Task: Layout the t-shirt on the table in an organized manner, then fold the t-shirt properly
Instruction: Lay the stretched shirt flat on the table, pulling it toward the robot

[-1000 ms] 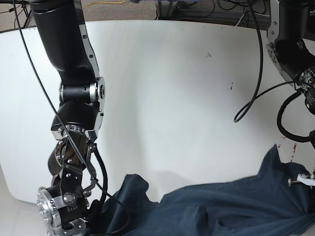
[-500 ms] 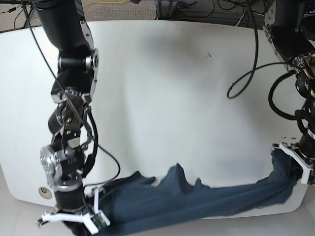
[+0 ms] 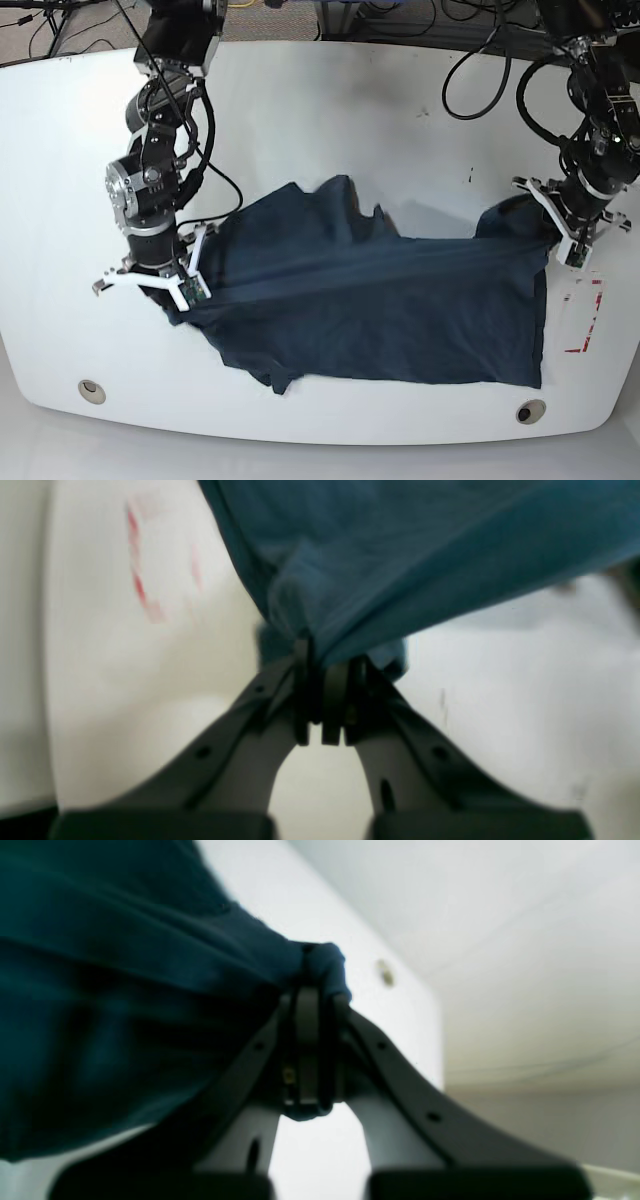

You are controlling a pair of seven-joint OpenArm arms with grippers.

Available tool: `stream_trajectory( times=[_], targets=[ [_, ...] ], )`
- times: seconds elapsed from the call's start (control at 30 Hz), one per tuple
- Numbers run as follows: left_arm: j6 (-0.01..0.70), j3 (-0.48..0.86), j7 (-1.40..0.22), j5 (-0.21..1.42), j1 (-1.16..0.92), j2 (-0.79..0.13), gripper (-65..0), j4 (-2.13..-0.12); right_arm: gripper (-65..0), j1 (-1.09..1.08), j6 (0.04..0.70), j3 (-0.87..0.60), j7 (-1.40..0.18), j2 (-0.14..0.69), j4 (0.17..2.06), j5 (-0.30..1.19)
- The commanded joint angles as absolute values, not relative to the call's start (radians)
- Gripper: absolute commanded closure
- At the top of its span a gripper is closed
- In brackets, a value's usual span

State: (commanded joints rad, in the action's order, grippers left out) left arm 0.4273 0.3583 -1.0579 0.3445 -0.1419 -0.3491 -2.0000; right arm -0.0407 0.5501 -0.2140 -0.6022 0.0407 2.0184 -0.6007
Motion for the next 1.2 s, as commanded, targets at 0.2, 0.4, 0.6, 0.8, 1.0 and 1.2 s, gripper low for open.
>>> stream_trajectory(
  times=[0.2,0.4,0.6,0.8,1.0,1.2],
  targets=[
    [0.427,0.361,-1.058,0.341,-0.234,-0.354,0.0,-2.0,-0.2,0.082,0.55,-0.245,-0.601,0.016,2.017,-0.598],
    [0.427,0.36,-1.058,0.341,-0.317,-0.377,0.0,-2.0,-0.2,0.171,0.55,-0.266,-0.599,0.013,2.018,-0.598],
    [0.427,0.364,-1.058,0.34,-0.384,-0.378,0.0,-1.998,-0.2,0.234,0.55,-0.295,-0.599,-0.008,2.018,-0.598],
    [0.427,0.403,-1.058,0.34,-0.453,-0.38,0.0,-1.998,-0.2,0.286,0.55,-0.312,-0.599,-0.044,2.018,-0.598],
    [0.427,0.412,-1.056,0.34,-0.479,-0.378,-2.4,-1.997,-0.2,0.325,0.55,-0.312,-0.599,-0.081,2.02,-0.598],
    [0.427,0.412,-1.056,0.338,-0.501,-0.377,-15.6,-1.995,-0.2,0.361,0.55,-0.312,-0.599,-0.12,2.02,-0.598]
  ],
)
